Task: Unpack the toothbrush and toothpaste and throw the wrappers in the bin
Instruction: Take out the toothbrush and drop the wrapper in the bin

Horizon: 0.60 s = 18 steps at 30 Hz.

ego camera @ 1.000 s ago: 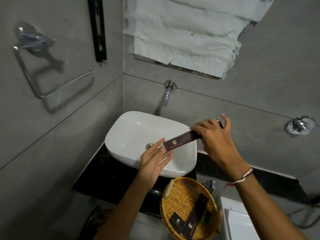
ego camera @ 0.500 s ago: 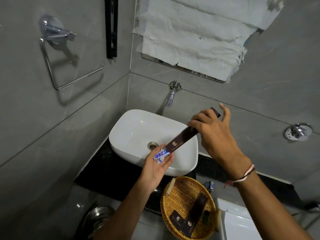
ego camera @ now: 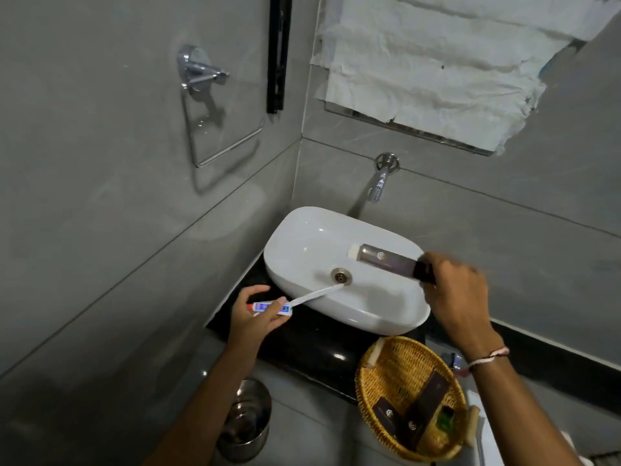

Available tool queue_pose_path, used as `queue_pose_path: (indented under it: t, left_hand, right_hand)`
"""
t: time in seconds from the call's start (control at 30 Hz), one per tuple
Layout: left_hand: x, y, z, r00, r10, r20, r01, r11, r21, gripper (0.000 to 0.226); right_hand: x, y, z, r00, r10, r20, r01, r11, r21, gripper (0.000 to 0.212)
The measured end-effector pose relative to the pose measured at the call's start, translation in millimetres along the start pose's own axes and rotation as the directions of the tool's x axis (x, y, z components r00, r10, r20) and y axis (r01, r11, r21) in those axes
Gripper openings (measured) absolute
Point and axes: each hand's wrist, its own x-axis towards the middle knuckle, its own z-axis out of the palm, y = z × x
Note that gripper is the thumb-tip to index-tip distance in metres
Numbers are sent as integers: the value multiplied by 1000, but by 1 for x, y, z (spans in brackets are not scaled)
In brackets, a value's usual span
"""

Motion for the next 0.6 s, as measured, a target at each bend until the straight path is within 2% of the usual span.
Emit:
queue_pose_path:
  t: [0.07,0.13,0.2,0.3,0.43,0.53,0.6]
  left_hand:
    - [-7,13,-33,990,95,-106,-80,987,138,45]
    - [-19,21,-63,978,146,-146,-114,971,211,49]
    - [-33,22,-93,971,142,-191,-85,957,277,44]
    - [-57,12,-131,961,83,-263,7,946,325,39]
    - [-78,-23,-176,945,23,-325,114,911,397,21]
    - [-85,-63,-205,918,-31,-394,215,875,433,16]
    - [-84,-94,-219,894,-69,-443,278,861,425,22]
  right_hand:
    - [-16,-20,21,993,55,102,-78,967,243,32]
    - [-33,-48,44,968,89,235,-194,857,477,30]
    - [-52,-83,72,943,67,326,-265,741,616,30]
    - [-82,-135,114,920,-34,390,-277,648,710,35]
    - [-118,-190,165,876,-138,463,-303,589,749,35]
    - [-145,-221,207,819,-221,530,-309,609,731,31]
    - [-161,-232,238,794,-273,543,-285,623,729,31]
